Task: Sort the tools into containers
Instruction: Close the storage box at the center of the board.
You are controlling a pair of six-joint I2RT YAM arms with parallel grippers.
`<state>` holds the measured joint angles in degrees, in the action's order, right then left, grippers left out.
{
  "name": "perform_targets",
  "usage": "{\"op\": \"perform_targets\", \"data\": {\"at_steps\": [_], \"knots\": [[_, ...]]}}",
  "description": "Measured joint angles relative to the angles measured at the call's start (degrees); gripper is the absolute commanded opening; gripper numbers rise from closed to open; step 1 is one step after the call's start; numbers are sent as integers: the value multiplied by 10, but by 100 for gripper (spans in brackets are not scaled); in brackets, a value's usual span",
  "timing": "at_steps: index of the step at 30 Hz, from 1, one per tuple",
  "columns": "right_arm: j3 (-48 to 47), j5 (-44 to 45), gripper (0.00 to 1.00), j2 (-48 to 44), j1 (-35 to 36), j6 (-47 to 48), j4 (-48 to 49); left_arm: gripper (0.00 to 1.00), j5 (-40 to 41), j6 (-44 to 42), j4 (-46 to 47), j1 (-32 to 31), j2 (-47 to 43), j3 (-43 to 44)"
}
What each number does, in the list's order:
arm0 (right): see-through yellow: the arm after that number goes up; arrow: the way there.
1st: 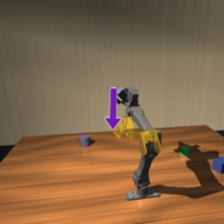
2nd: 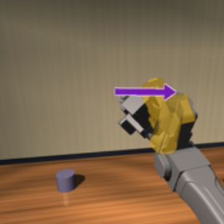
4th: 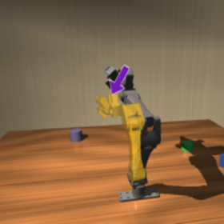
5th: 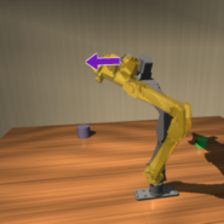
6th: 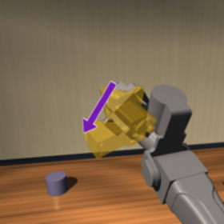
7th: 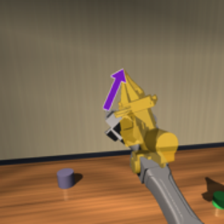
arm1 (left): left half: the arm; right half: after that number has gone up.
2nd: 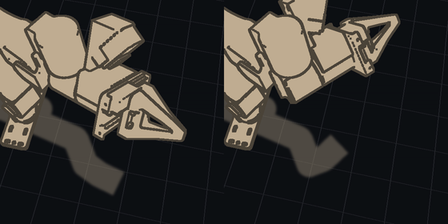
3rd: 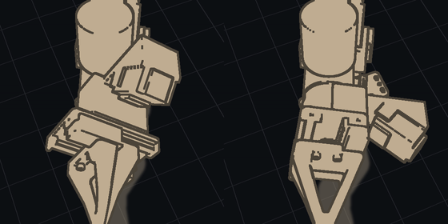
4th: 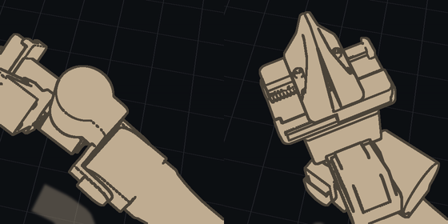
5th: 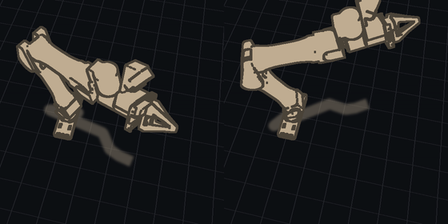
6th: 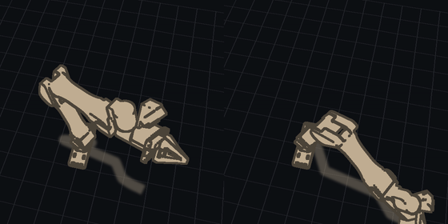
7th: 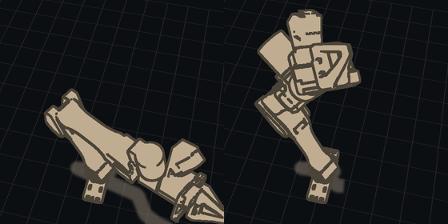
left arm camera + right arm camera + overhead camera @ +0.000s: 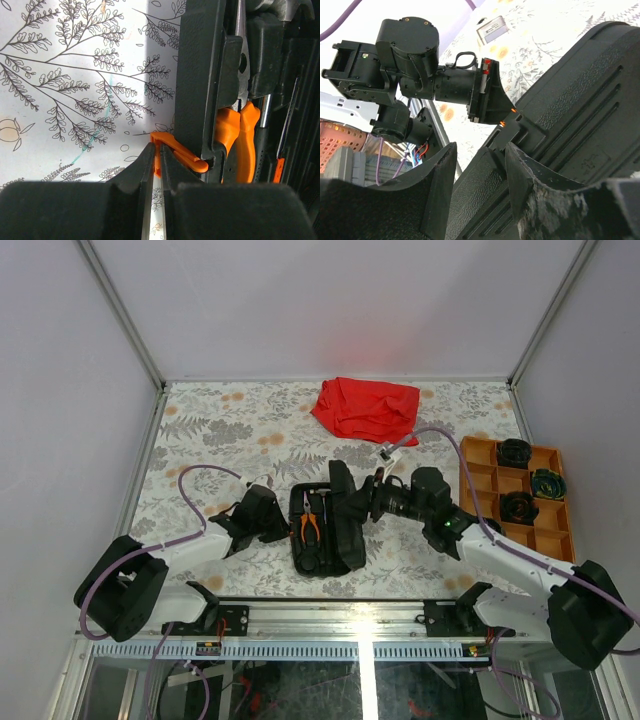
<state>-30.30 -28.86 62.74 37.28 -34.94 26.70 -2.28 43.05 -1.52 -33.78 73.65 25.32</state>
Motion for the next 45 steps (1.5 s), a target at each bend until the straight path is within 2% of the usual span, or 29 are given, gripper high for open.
{"op": "perform_targets", "data": {"at_steps": [8,14,21,24,27,33,39,45], "knots": [[-36,1,51,63,44,1,6,5,1,1,-3,-5,-5,-2],[-36,14,51,133,59,5,-40,5,2,2,-21,-10,-26,-10],[-36,41,54,151,68,7,-71,5,6,2,-35,-10,-38,-13],[-43,71,59,150,70,15,-99,5,10,4,-37,-10,-42,-13],[-52,113,68,142,72,25,-131,5,12,6,-38,-11,-50,-13],[-63,206,81,119,75,40,-179,5,19,8,-58,-11,-59,-13],[-78,249,87,126,76,53,-221,21,27,7,-73,-11,-65,-13],[-105,249,96,158,76,61,-242,36,38,6,-94,-11,-85,-13]]}}
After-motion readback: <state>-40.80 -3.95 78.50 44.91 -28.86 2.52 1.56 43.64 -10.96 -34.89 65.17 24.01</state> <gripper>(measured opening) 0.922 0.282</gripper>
